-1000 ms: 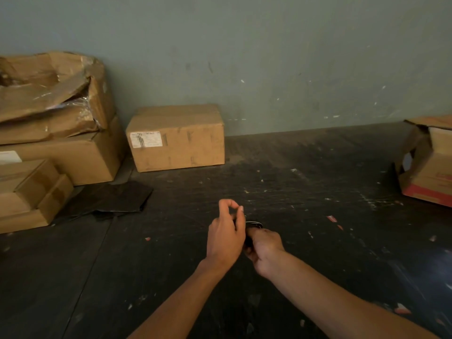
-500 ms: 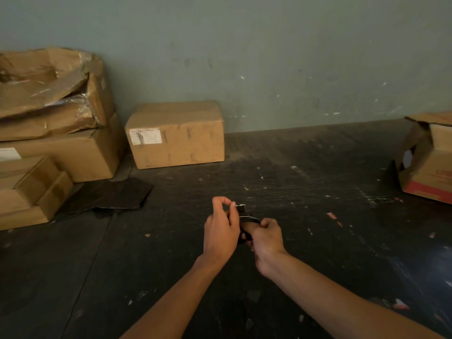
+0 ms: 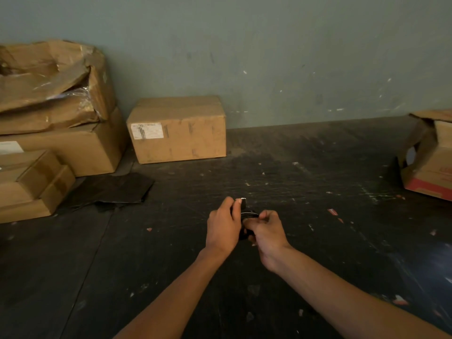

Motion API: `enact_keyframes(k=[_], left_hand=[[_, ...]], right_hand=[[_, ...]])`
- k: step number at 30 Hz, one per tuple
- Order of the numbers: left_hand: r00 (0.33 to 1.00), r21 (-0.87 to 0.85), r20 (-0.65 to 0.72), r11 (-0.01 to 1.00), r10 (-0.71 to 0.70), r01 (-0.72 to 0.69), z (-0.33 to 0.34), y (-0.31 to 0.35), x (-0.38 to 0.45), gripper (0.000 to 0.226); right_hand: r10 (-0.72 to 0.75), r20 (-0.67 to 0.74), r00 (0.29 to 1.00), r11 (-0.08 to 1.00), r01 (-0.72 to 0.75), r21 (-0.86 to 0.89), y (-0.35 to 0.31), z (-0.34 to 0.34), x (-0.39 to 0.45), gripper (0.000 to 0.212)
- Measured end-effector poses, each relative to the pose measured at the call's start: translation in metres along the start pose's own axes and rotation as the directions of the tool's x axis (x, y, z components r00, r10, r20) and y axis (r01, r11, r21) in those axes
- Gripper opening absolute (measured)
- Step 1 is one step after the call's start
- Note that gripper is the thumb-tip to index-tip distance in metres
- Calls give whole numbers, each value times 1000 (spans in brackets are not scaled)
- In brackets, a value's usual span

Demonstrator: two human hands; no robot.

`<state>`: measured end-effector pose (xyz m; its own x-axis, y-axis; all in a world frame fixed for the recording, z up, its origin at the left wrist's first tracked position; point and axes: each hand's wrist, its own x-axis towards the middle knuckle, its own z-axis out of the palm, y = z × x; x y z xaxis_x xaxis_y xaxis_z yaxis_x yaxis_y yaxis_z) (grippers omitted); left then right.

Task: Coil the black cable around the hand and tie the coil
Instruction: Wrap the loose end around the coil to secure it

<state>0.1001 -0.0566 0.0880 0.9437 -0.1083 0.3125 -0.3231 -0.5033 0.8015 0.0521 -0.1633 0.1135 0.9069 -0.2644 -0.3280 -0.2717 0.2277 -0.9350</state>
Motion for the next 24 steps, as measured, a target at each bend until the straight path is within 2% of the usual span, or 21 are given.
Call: enact_keyframes(k=[3,7,10,13,15,18,22,24], left_hand=[[1000,62,19,998,10,-11,-2,-4,1,16],[999,117,34,992,33,-36,-6,-7,3,17],[996,116,64,991,66,-74,-6,-7,2,14],[993,97,102,993,53,-63,-6,-9,0,15],[988,83,150,995,35,-48,-6,-11,0,15],[975,80,221,996,27,-45,-8,-14,-3,15],[954,65,294,995,50,-73,-7,-16,-10,18],[953,68,301,996,37,-60,-5,-17,-13,18]], right_hand=[[-25,55,998,994,30,-106,-3,-5,0,23],[-69,128,989,988,86,-128,-7,-10,1,18],[-62,164,985,993,78,-92,-8,-13,2,23],[-130,207,970,964,172,-202,-1,-15,2,29],[-227,219,949,887,294,-355,4,-17,2,30],[-405,227,886,686,458,-565,7,-20,5,25],[-525,265,809,532,555,-640,5,-28,12,16],[-545,272,793,511,572,-642,5,-30,15,14]])
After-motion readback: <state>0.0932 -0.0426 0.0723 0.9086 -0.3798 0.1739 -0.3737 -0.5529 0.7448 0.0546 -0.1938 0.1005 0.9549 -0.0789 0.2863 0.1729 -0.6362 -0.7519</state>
